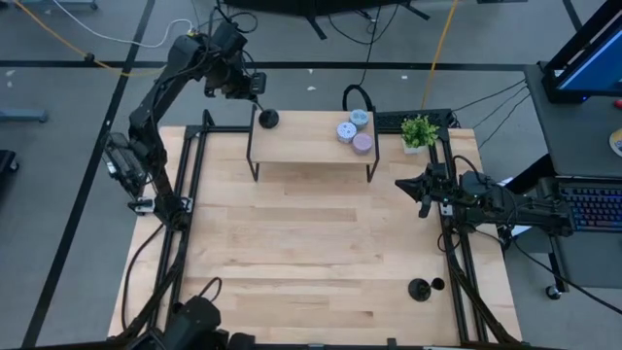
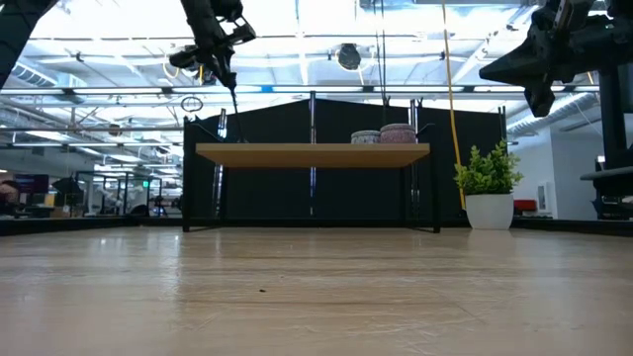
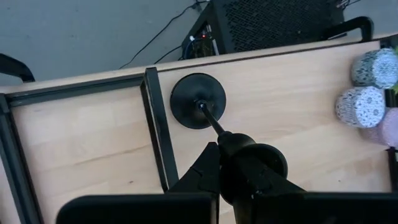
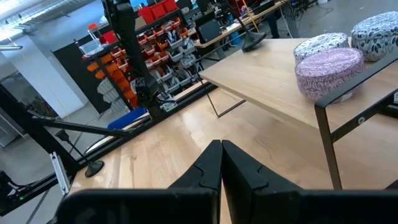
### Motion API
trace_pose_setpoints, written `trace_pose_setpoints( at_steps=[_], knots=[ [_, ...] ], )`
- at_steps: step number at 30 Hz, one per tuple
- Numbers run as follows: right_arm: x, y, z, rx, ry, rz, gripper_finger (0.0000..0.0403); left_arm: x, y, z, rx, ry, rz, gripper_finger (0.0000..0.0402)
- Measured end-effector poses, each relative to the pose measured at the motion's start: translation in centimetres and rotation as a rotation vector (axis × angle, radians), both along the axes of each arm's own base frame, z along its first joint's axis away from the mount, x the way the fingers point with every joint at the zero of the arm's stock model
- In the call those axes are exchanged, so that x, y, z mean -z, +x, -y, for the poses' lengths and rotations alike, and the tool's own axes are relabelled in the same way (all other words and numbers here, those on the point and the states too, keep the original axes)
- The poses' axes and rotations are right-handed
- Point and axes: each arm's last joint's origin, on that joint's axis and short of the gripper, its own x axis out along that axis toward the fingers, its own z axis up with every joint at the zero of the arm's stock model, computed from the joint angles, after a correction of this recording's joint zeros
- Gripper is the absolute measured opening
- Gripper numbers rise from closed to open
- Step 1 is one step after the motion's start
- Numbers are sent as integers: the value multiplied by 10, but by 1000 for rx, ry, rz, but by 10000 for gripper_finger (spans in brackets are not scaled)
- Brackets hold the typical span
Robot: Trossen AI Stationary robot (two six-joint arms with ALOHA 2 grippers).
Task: Pick & Place candle stick holders
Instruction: Put the top black candle holder on the shelf
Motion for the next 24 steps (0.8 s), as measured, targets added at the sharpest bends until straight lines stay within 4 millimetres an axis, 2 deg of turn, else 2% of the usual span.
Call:
trace_pose_setpoints(
  at_steps=[11, 17, 24],
  knots=[
    [0, 0, 0, 0, 0, 0, 2, 2, 3, -3, 7, 1, 9, 10],
    [0, 0, 0, 0, 0, 0, 2, 2, 3, -3, 7, -1, 10, 34],
    [0, 0, 0, 0, 0, 0, 2, 2, 3, -3, 10, 2, 9, 19]
  ],
)
